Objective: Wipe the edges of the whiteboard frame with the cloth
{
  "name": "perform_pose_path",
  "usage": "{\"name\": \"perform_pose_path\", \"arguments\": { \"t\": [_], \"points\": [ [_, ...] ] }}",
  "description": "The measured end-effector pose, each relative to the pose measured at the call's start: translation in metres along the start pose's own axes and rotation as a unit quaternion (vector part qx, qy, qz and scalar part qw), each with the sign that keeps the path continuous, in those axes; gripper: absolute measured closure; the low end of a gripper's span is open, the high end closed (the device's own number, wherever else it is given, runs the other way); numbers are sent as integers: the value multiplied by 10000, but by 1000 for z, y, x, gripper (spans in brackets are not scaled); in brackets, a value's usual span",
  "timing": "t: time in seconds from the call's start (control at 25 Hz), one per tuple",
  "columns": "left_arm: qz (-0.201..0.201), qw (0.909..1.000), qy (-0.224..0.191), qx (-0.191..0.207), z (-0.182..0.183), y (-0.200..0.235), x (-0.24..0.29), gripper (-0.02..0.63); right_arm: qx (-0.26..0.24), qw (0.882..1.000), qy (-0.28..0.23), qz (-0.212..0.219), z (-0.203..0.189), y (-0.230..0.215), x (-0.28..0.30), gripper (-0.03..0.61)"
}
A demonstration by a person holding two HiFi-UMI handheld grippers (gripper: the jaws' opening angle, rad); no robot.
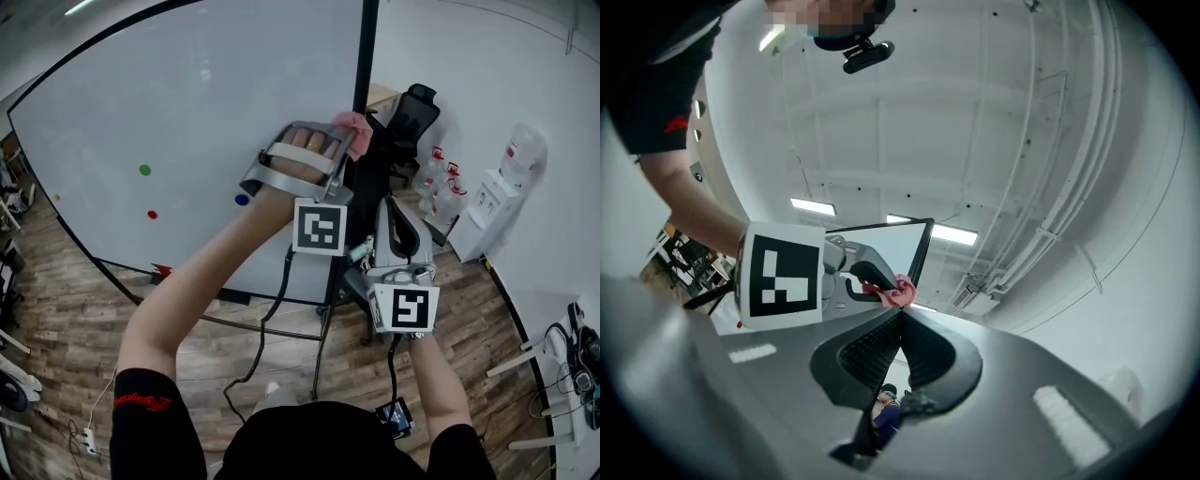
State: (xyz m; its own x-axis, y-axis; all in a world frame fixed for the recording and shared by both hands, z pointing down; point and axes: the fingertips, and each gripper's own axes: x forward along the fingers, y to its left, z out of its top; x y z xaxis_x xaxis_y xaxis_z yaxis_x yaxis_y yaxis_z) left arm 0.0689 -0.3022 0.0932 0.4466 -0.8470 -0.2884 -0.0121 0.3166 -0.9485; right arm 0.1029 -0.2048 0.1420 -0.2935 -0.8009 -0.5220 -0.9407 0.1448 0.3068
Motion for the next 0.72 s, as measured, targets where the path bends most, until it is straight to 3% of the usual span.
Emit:
{"name": "perform_pose_path", "arguments": {
  "t": [0.72],
  "points": [
    [-160,9999,12,-34,6,-28,-17,571,100,9998,157,-15,-12,8,-17,577]
  ]
}}
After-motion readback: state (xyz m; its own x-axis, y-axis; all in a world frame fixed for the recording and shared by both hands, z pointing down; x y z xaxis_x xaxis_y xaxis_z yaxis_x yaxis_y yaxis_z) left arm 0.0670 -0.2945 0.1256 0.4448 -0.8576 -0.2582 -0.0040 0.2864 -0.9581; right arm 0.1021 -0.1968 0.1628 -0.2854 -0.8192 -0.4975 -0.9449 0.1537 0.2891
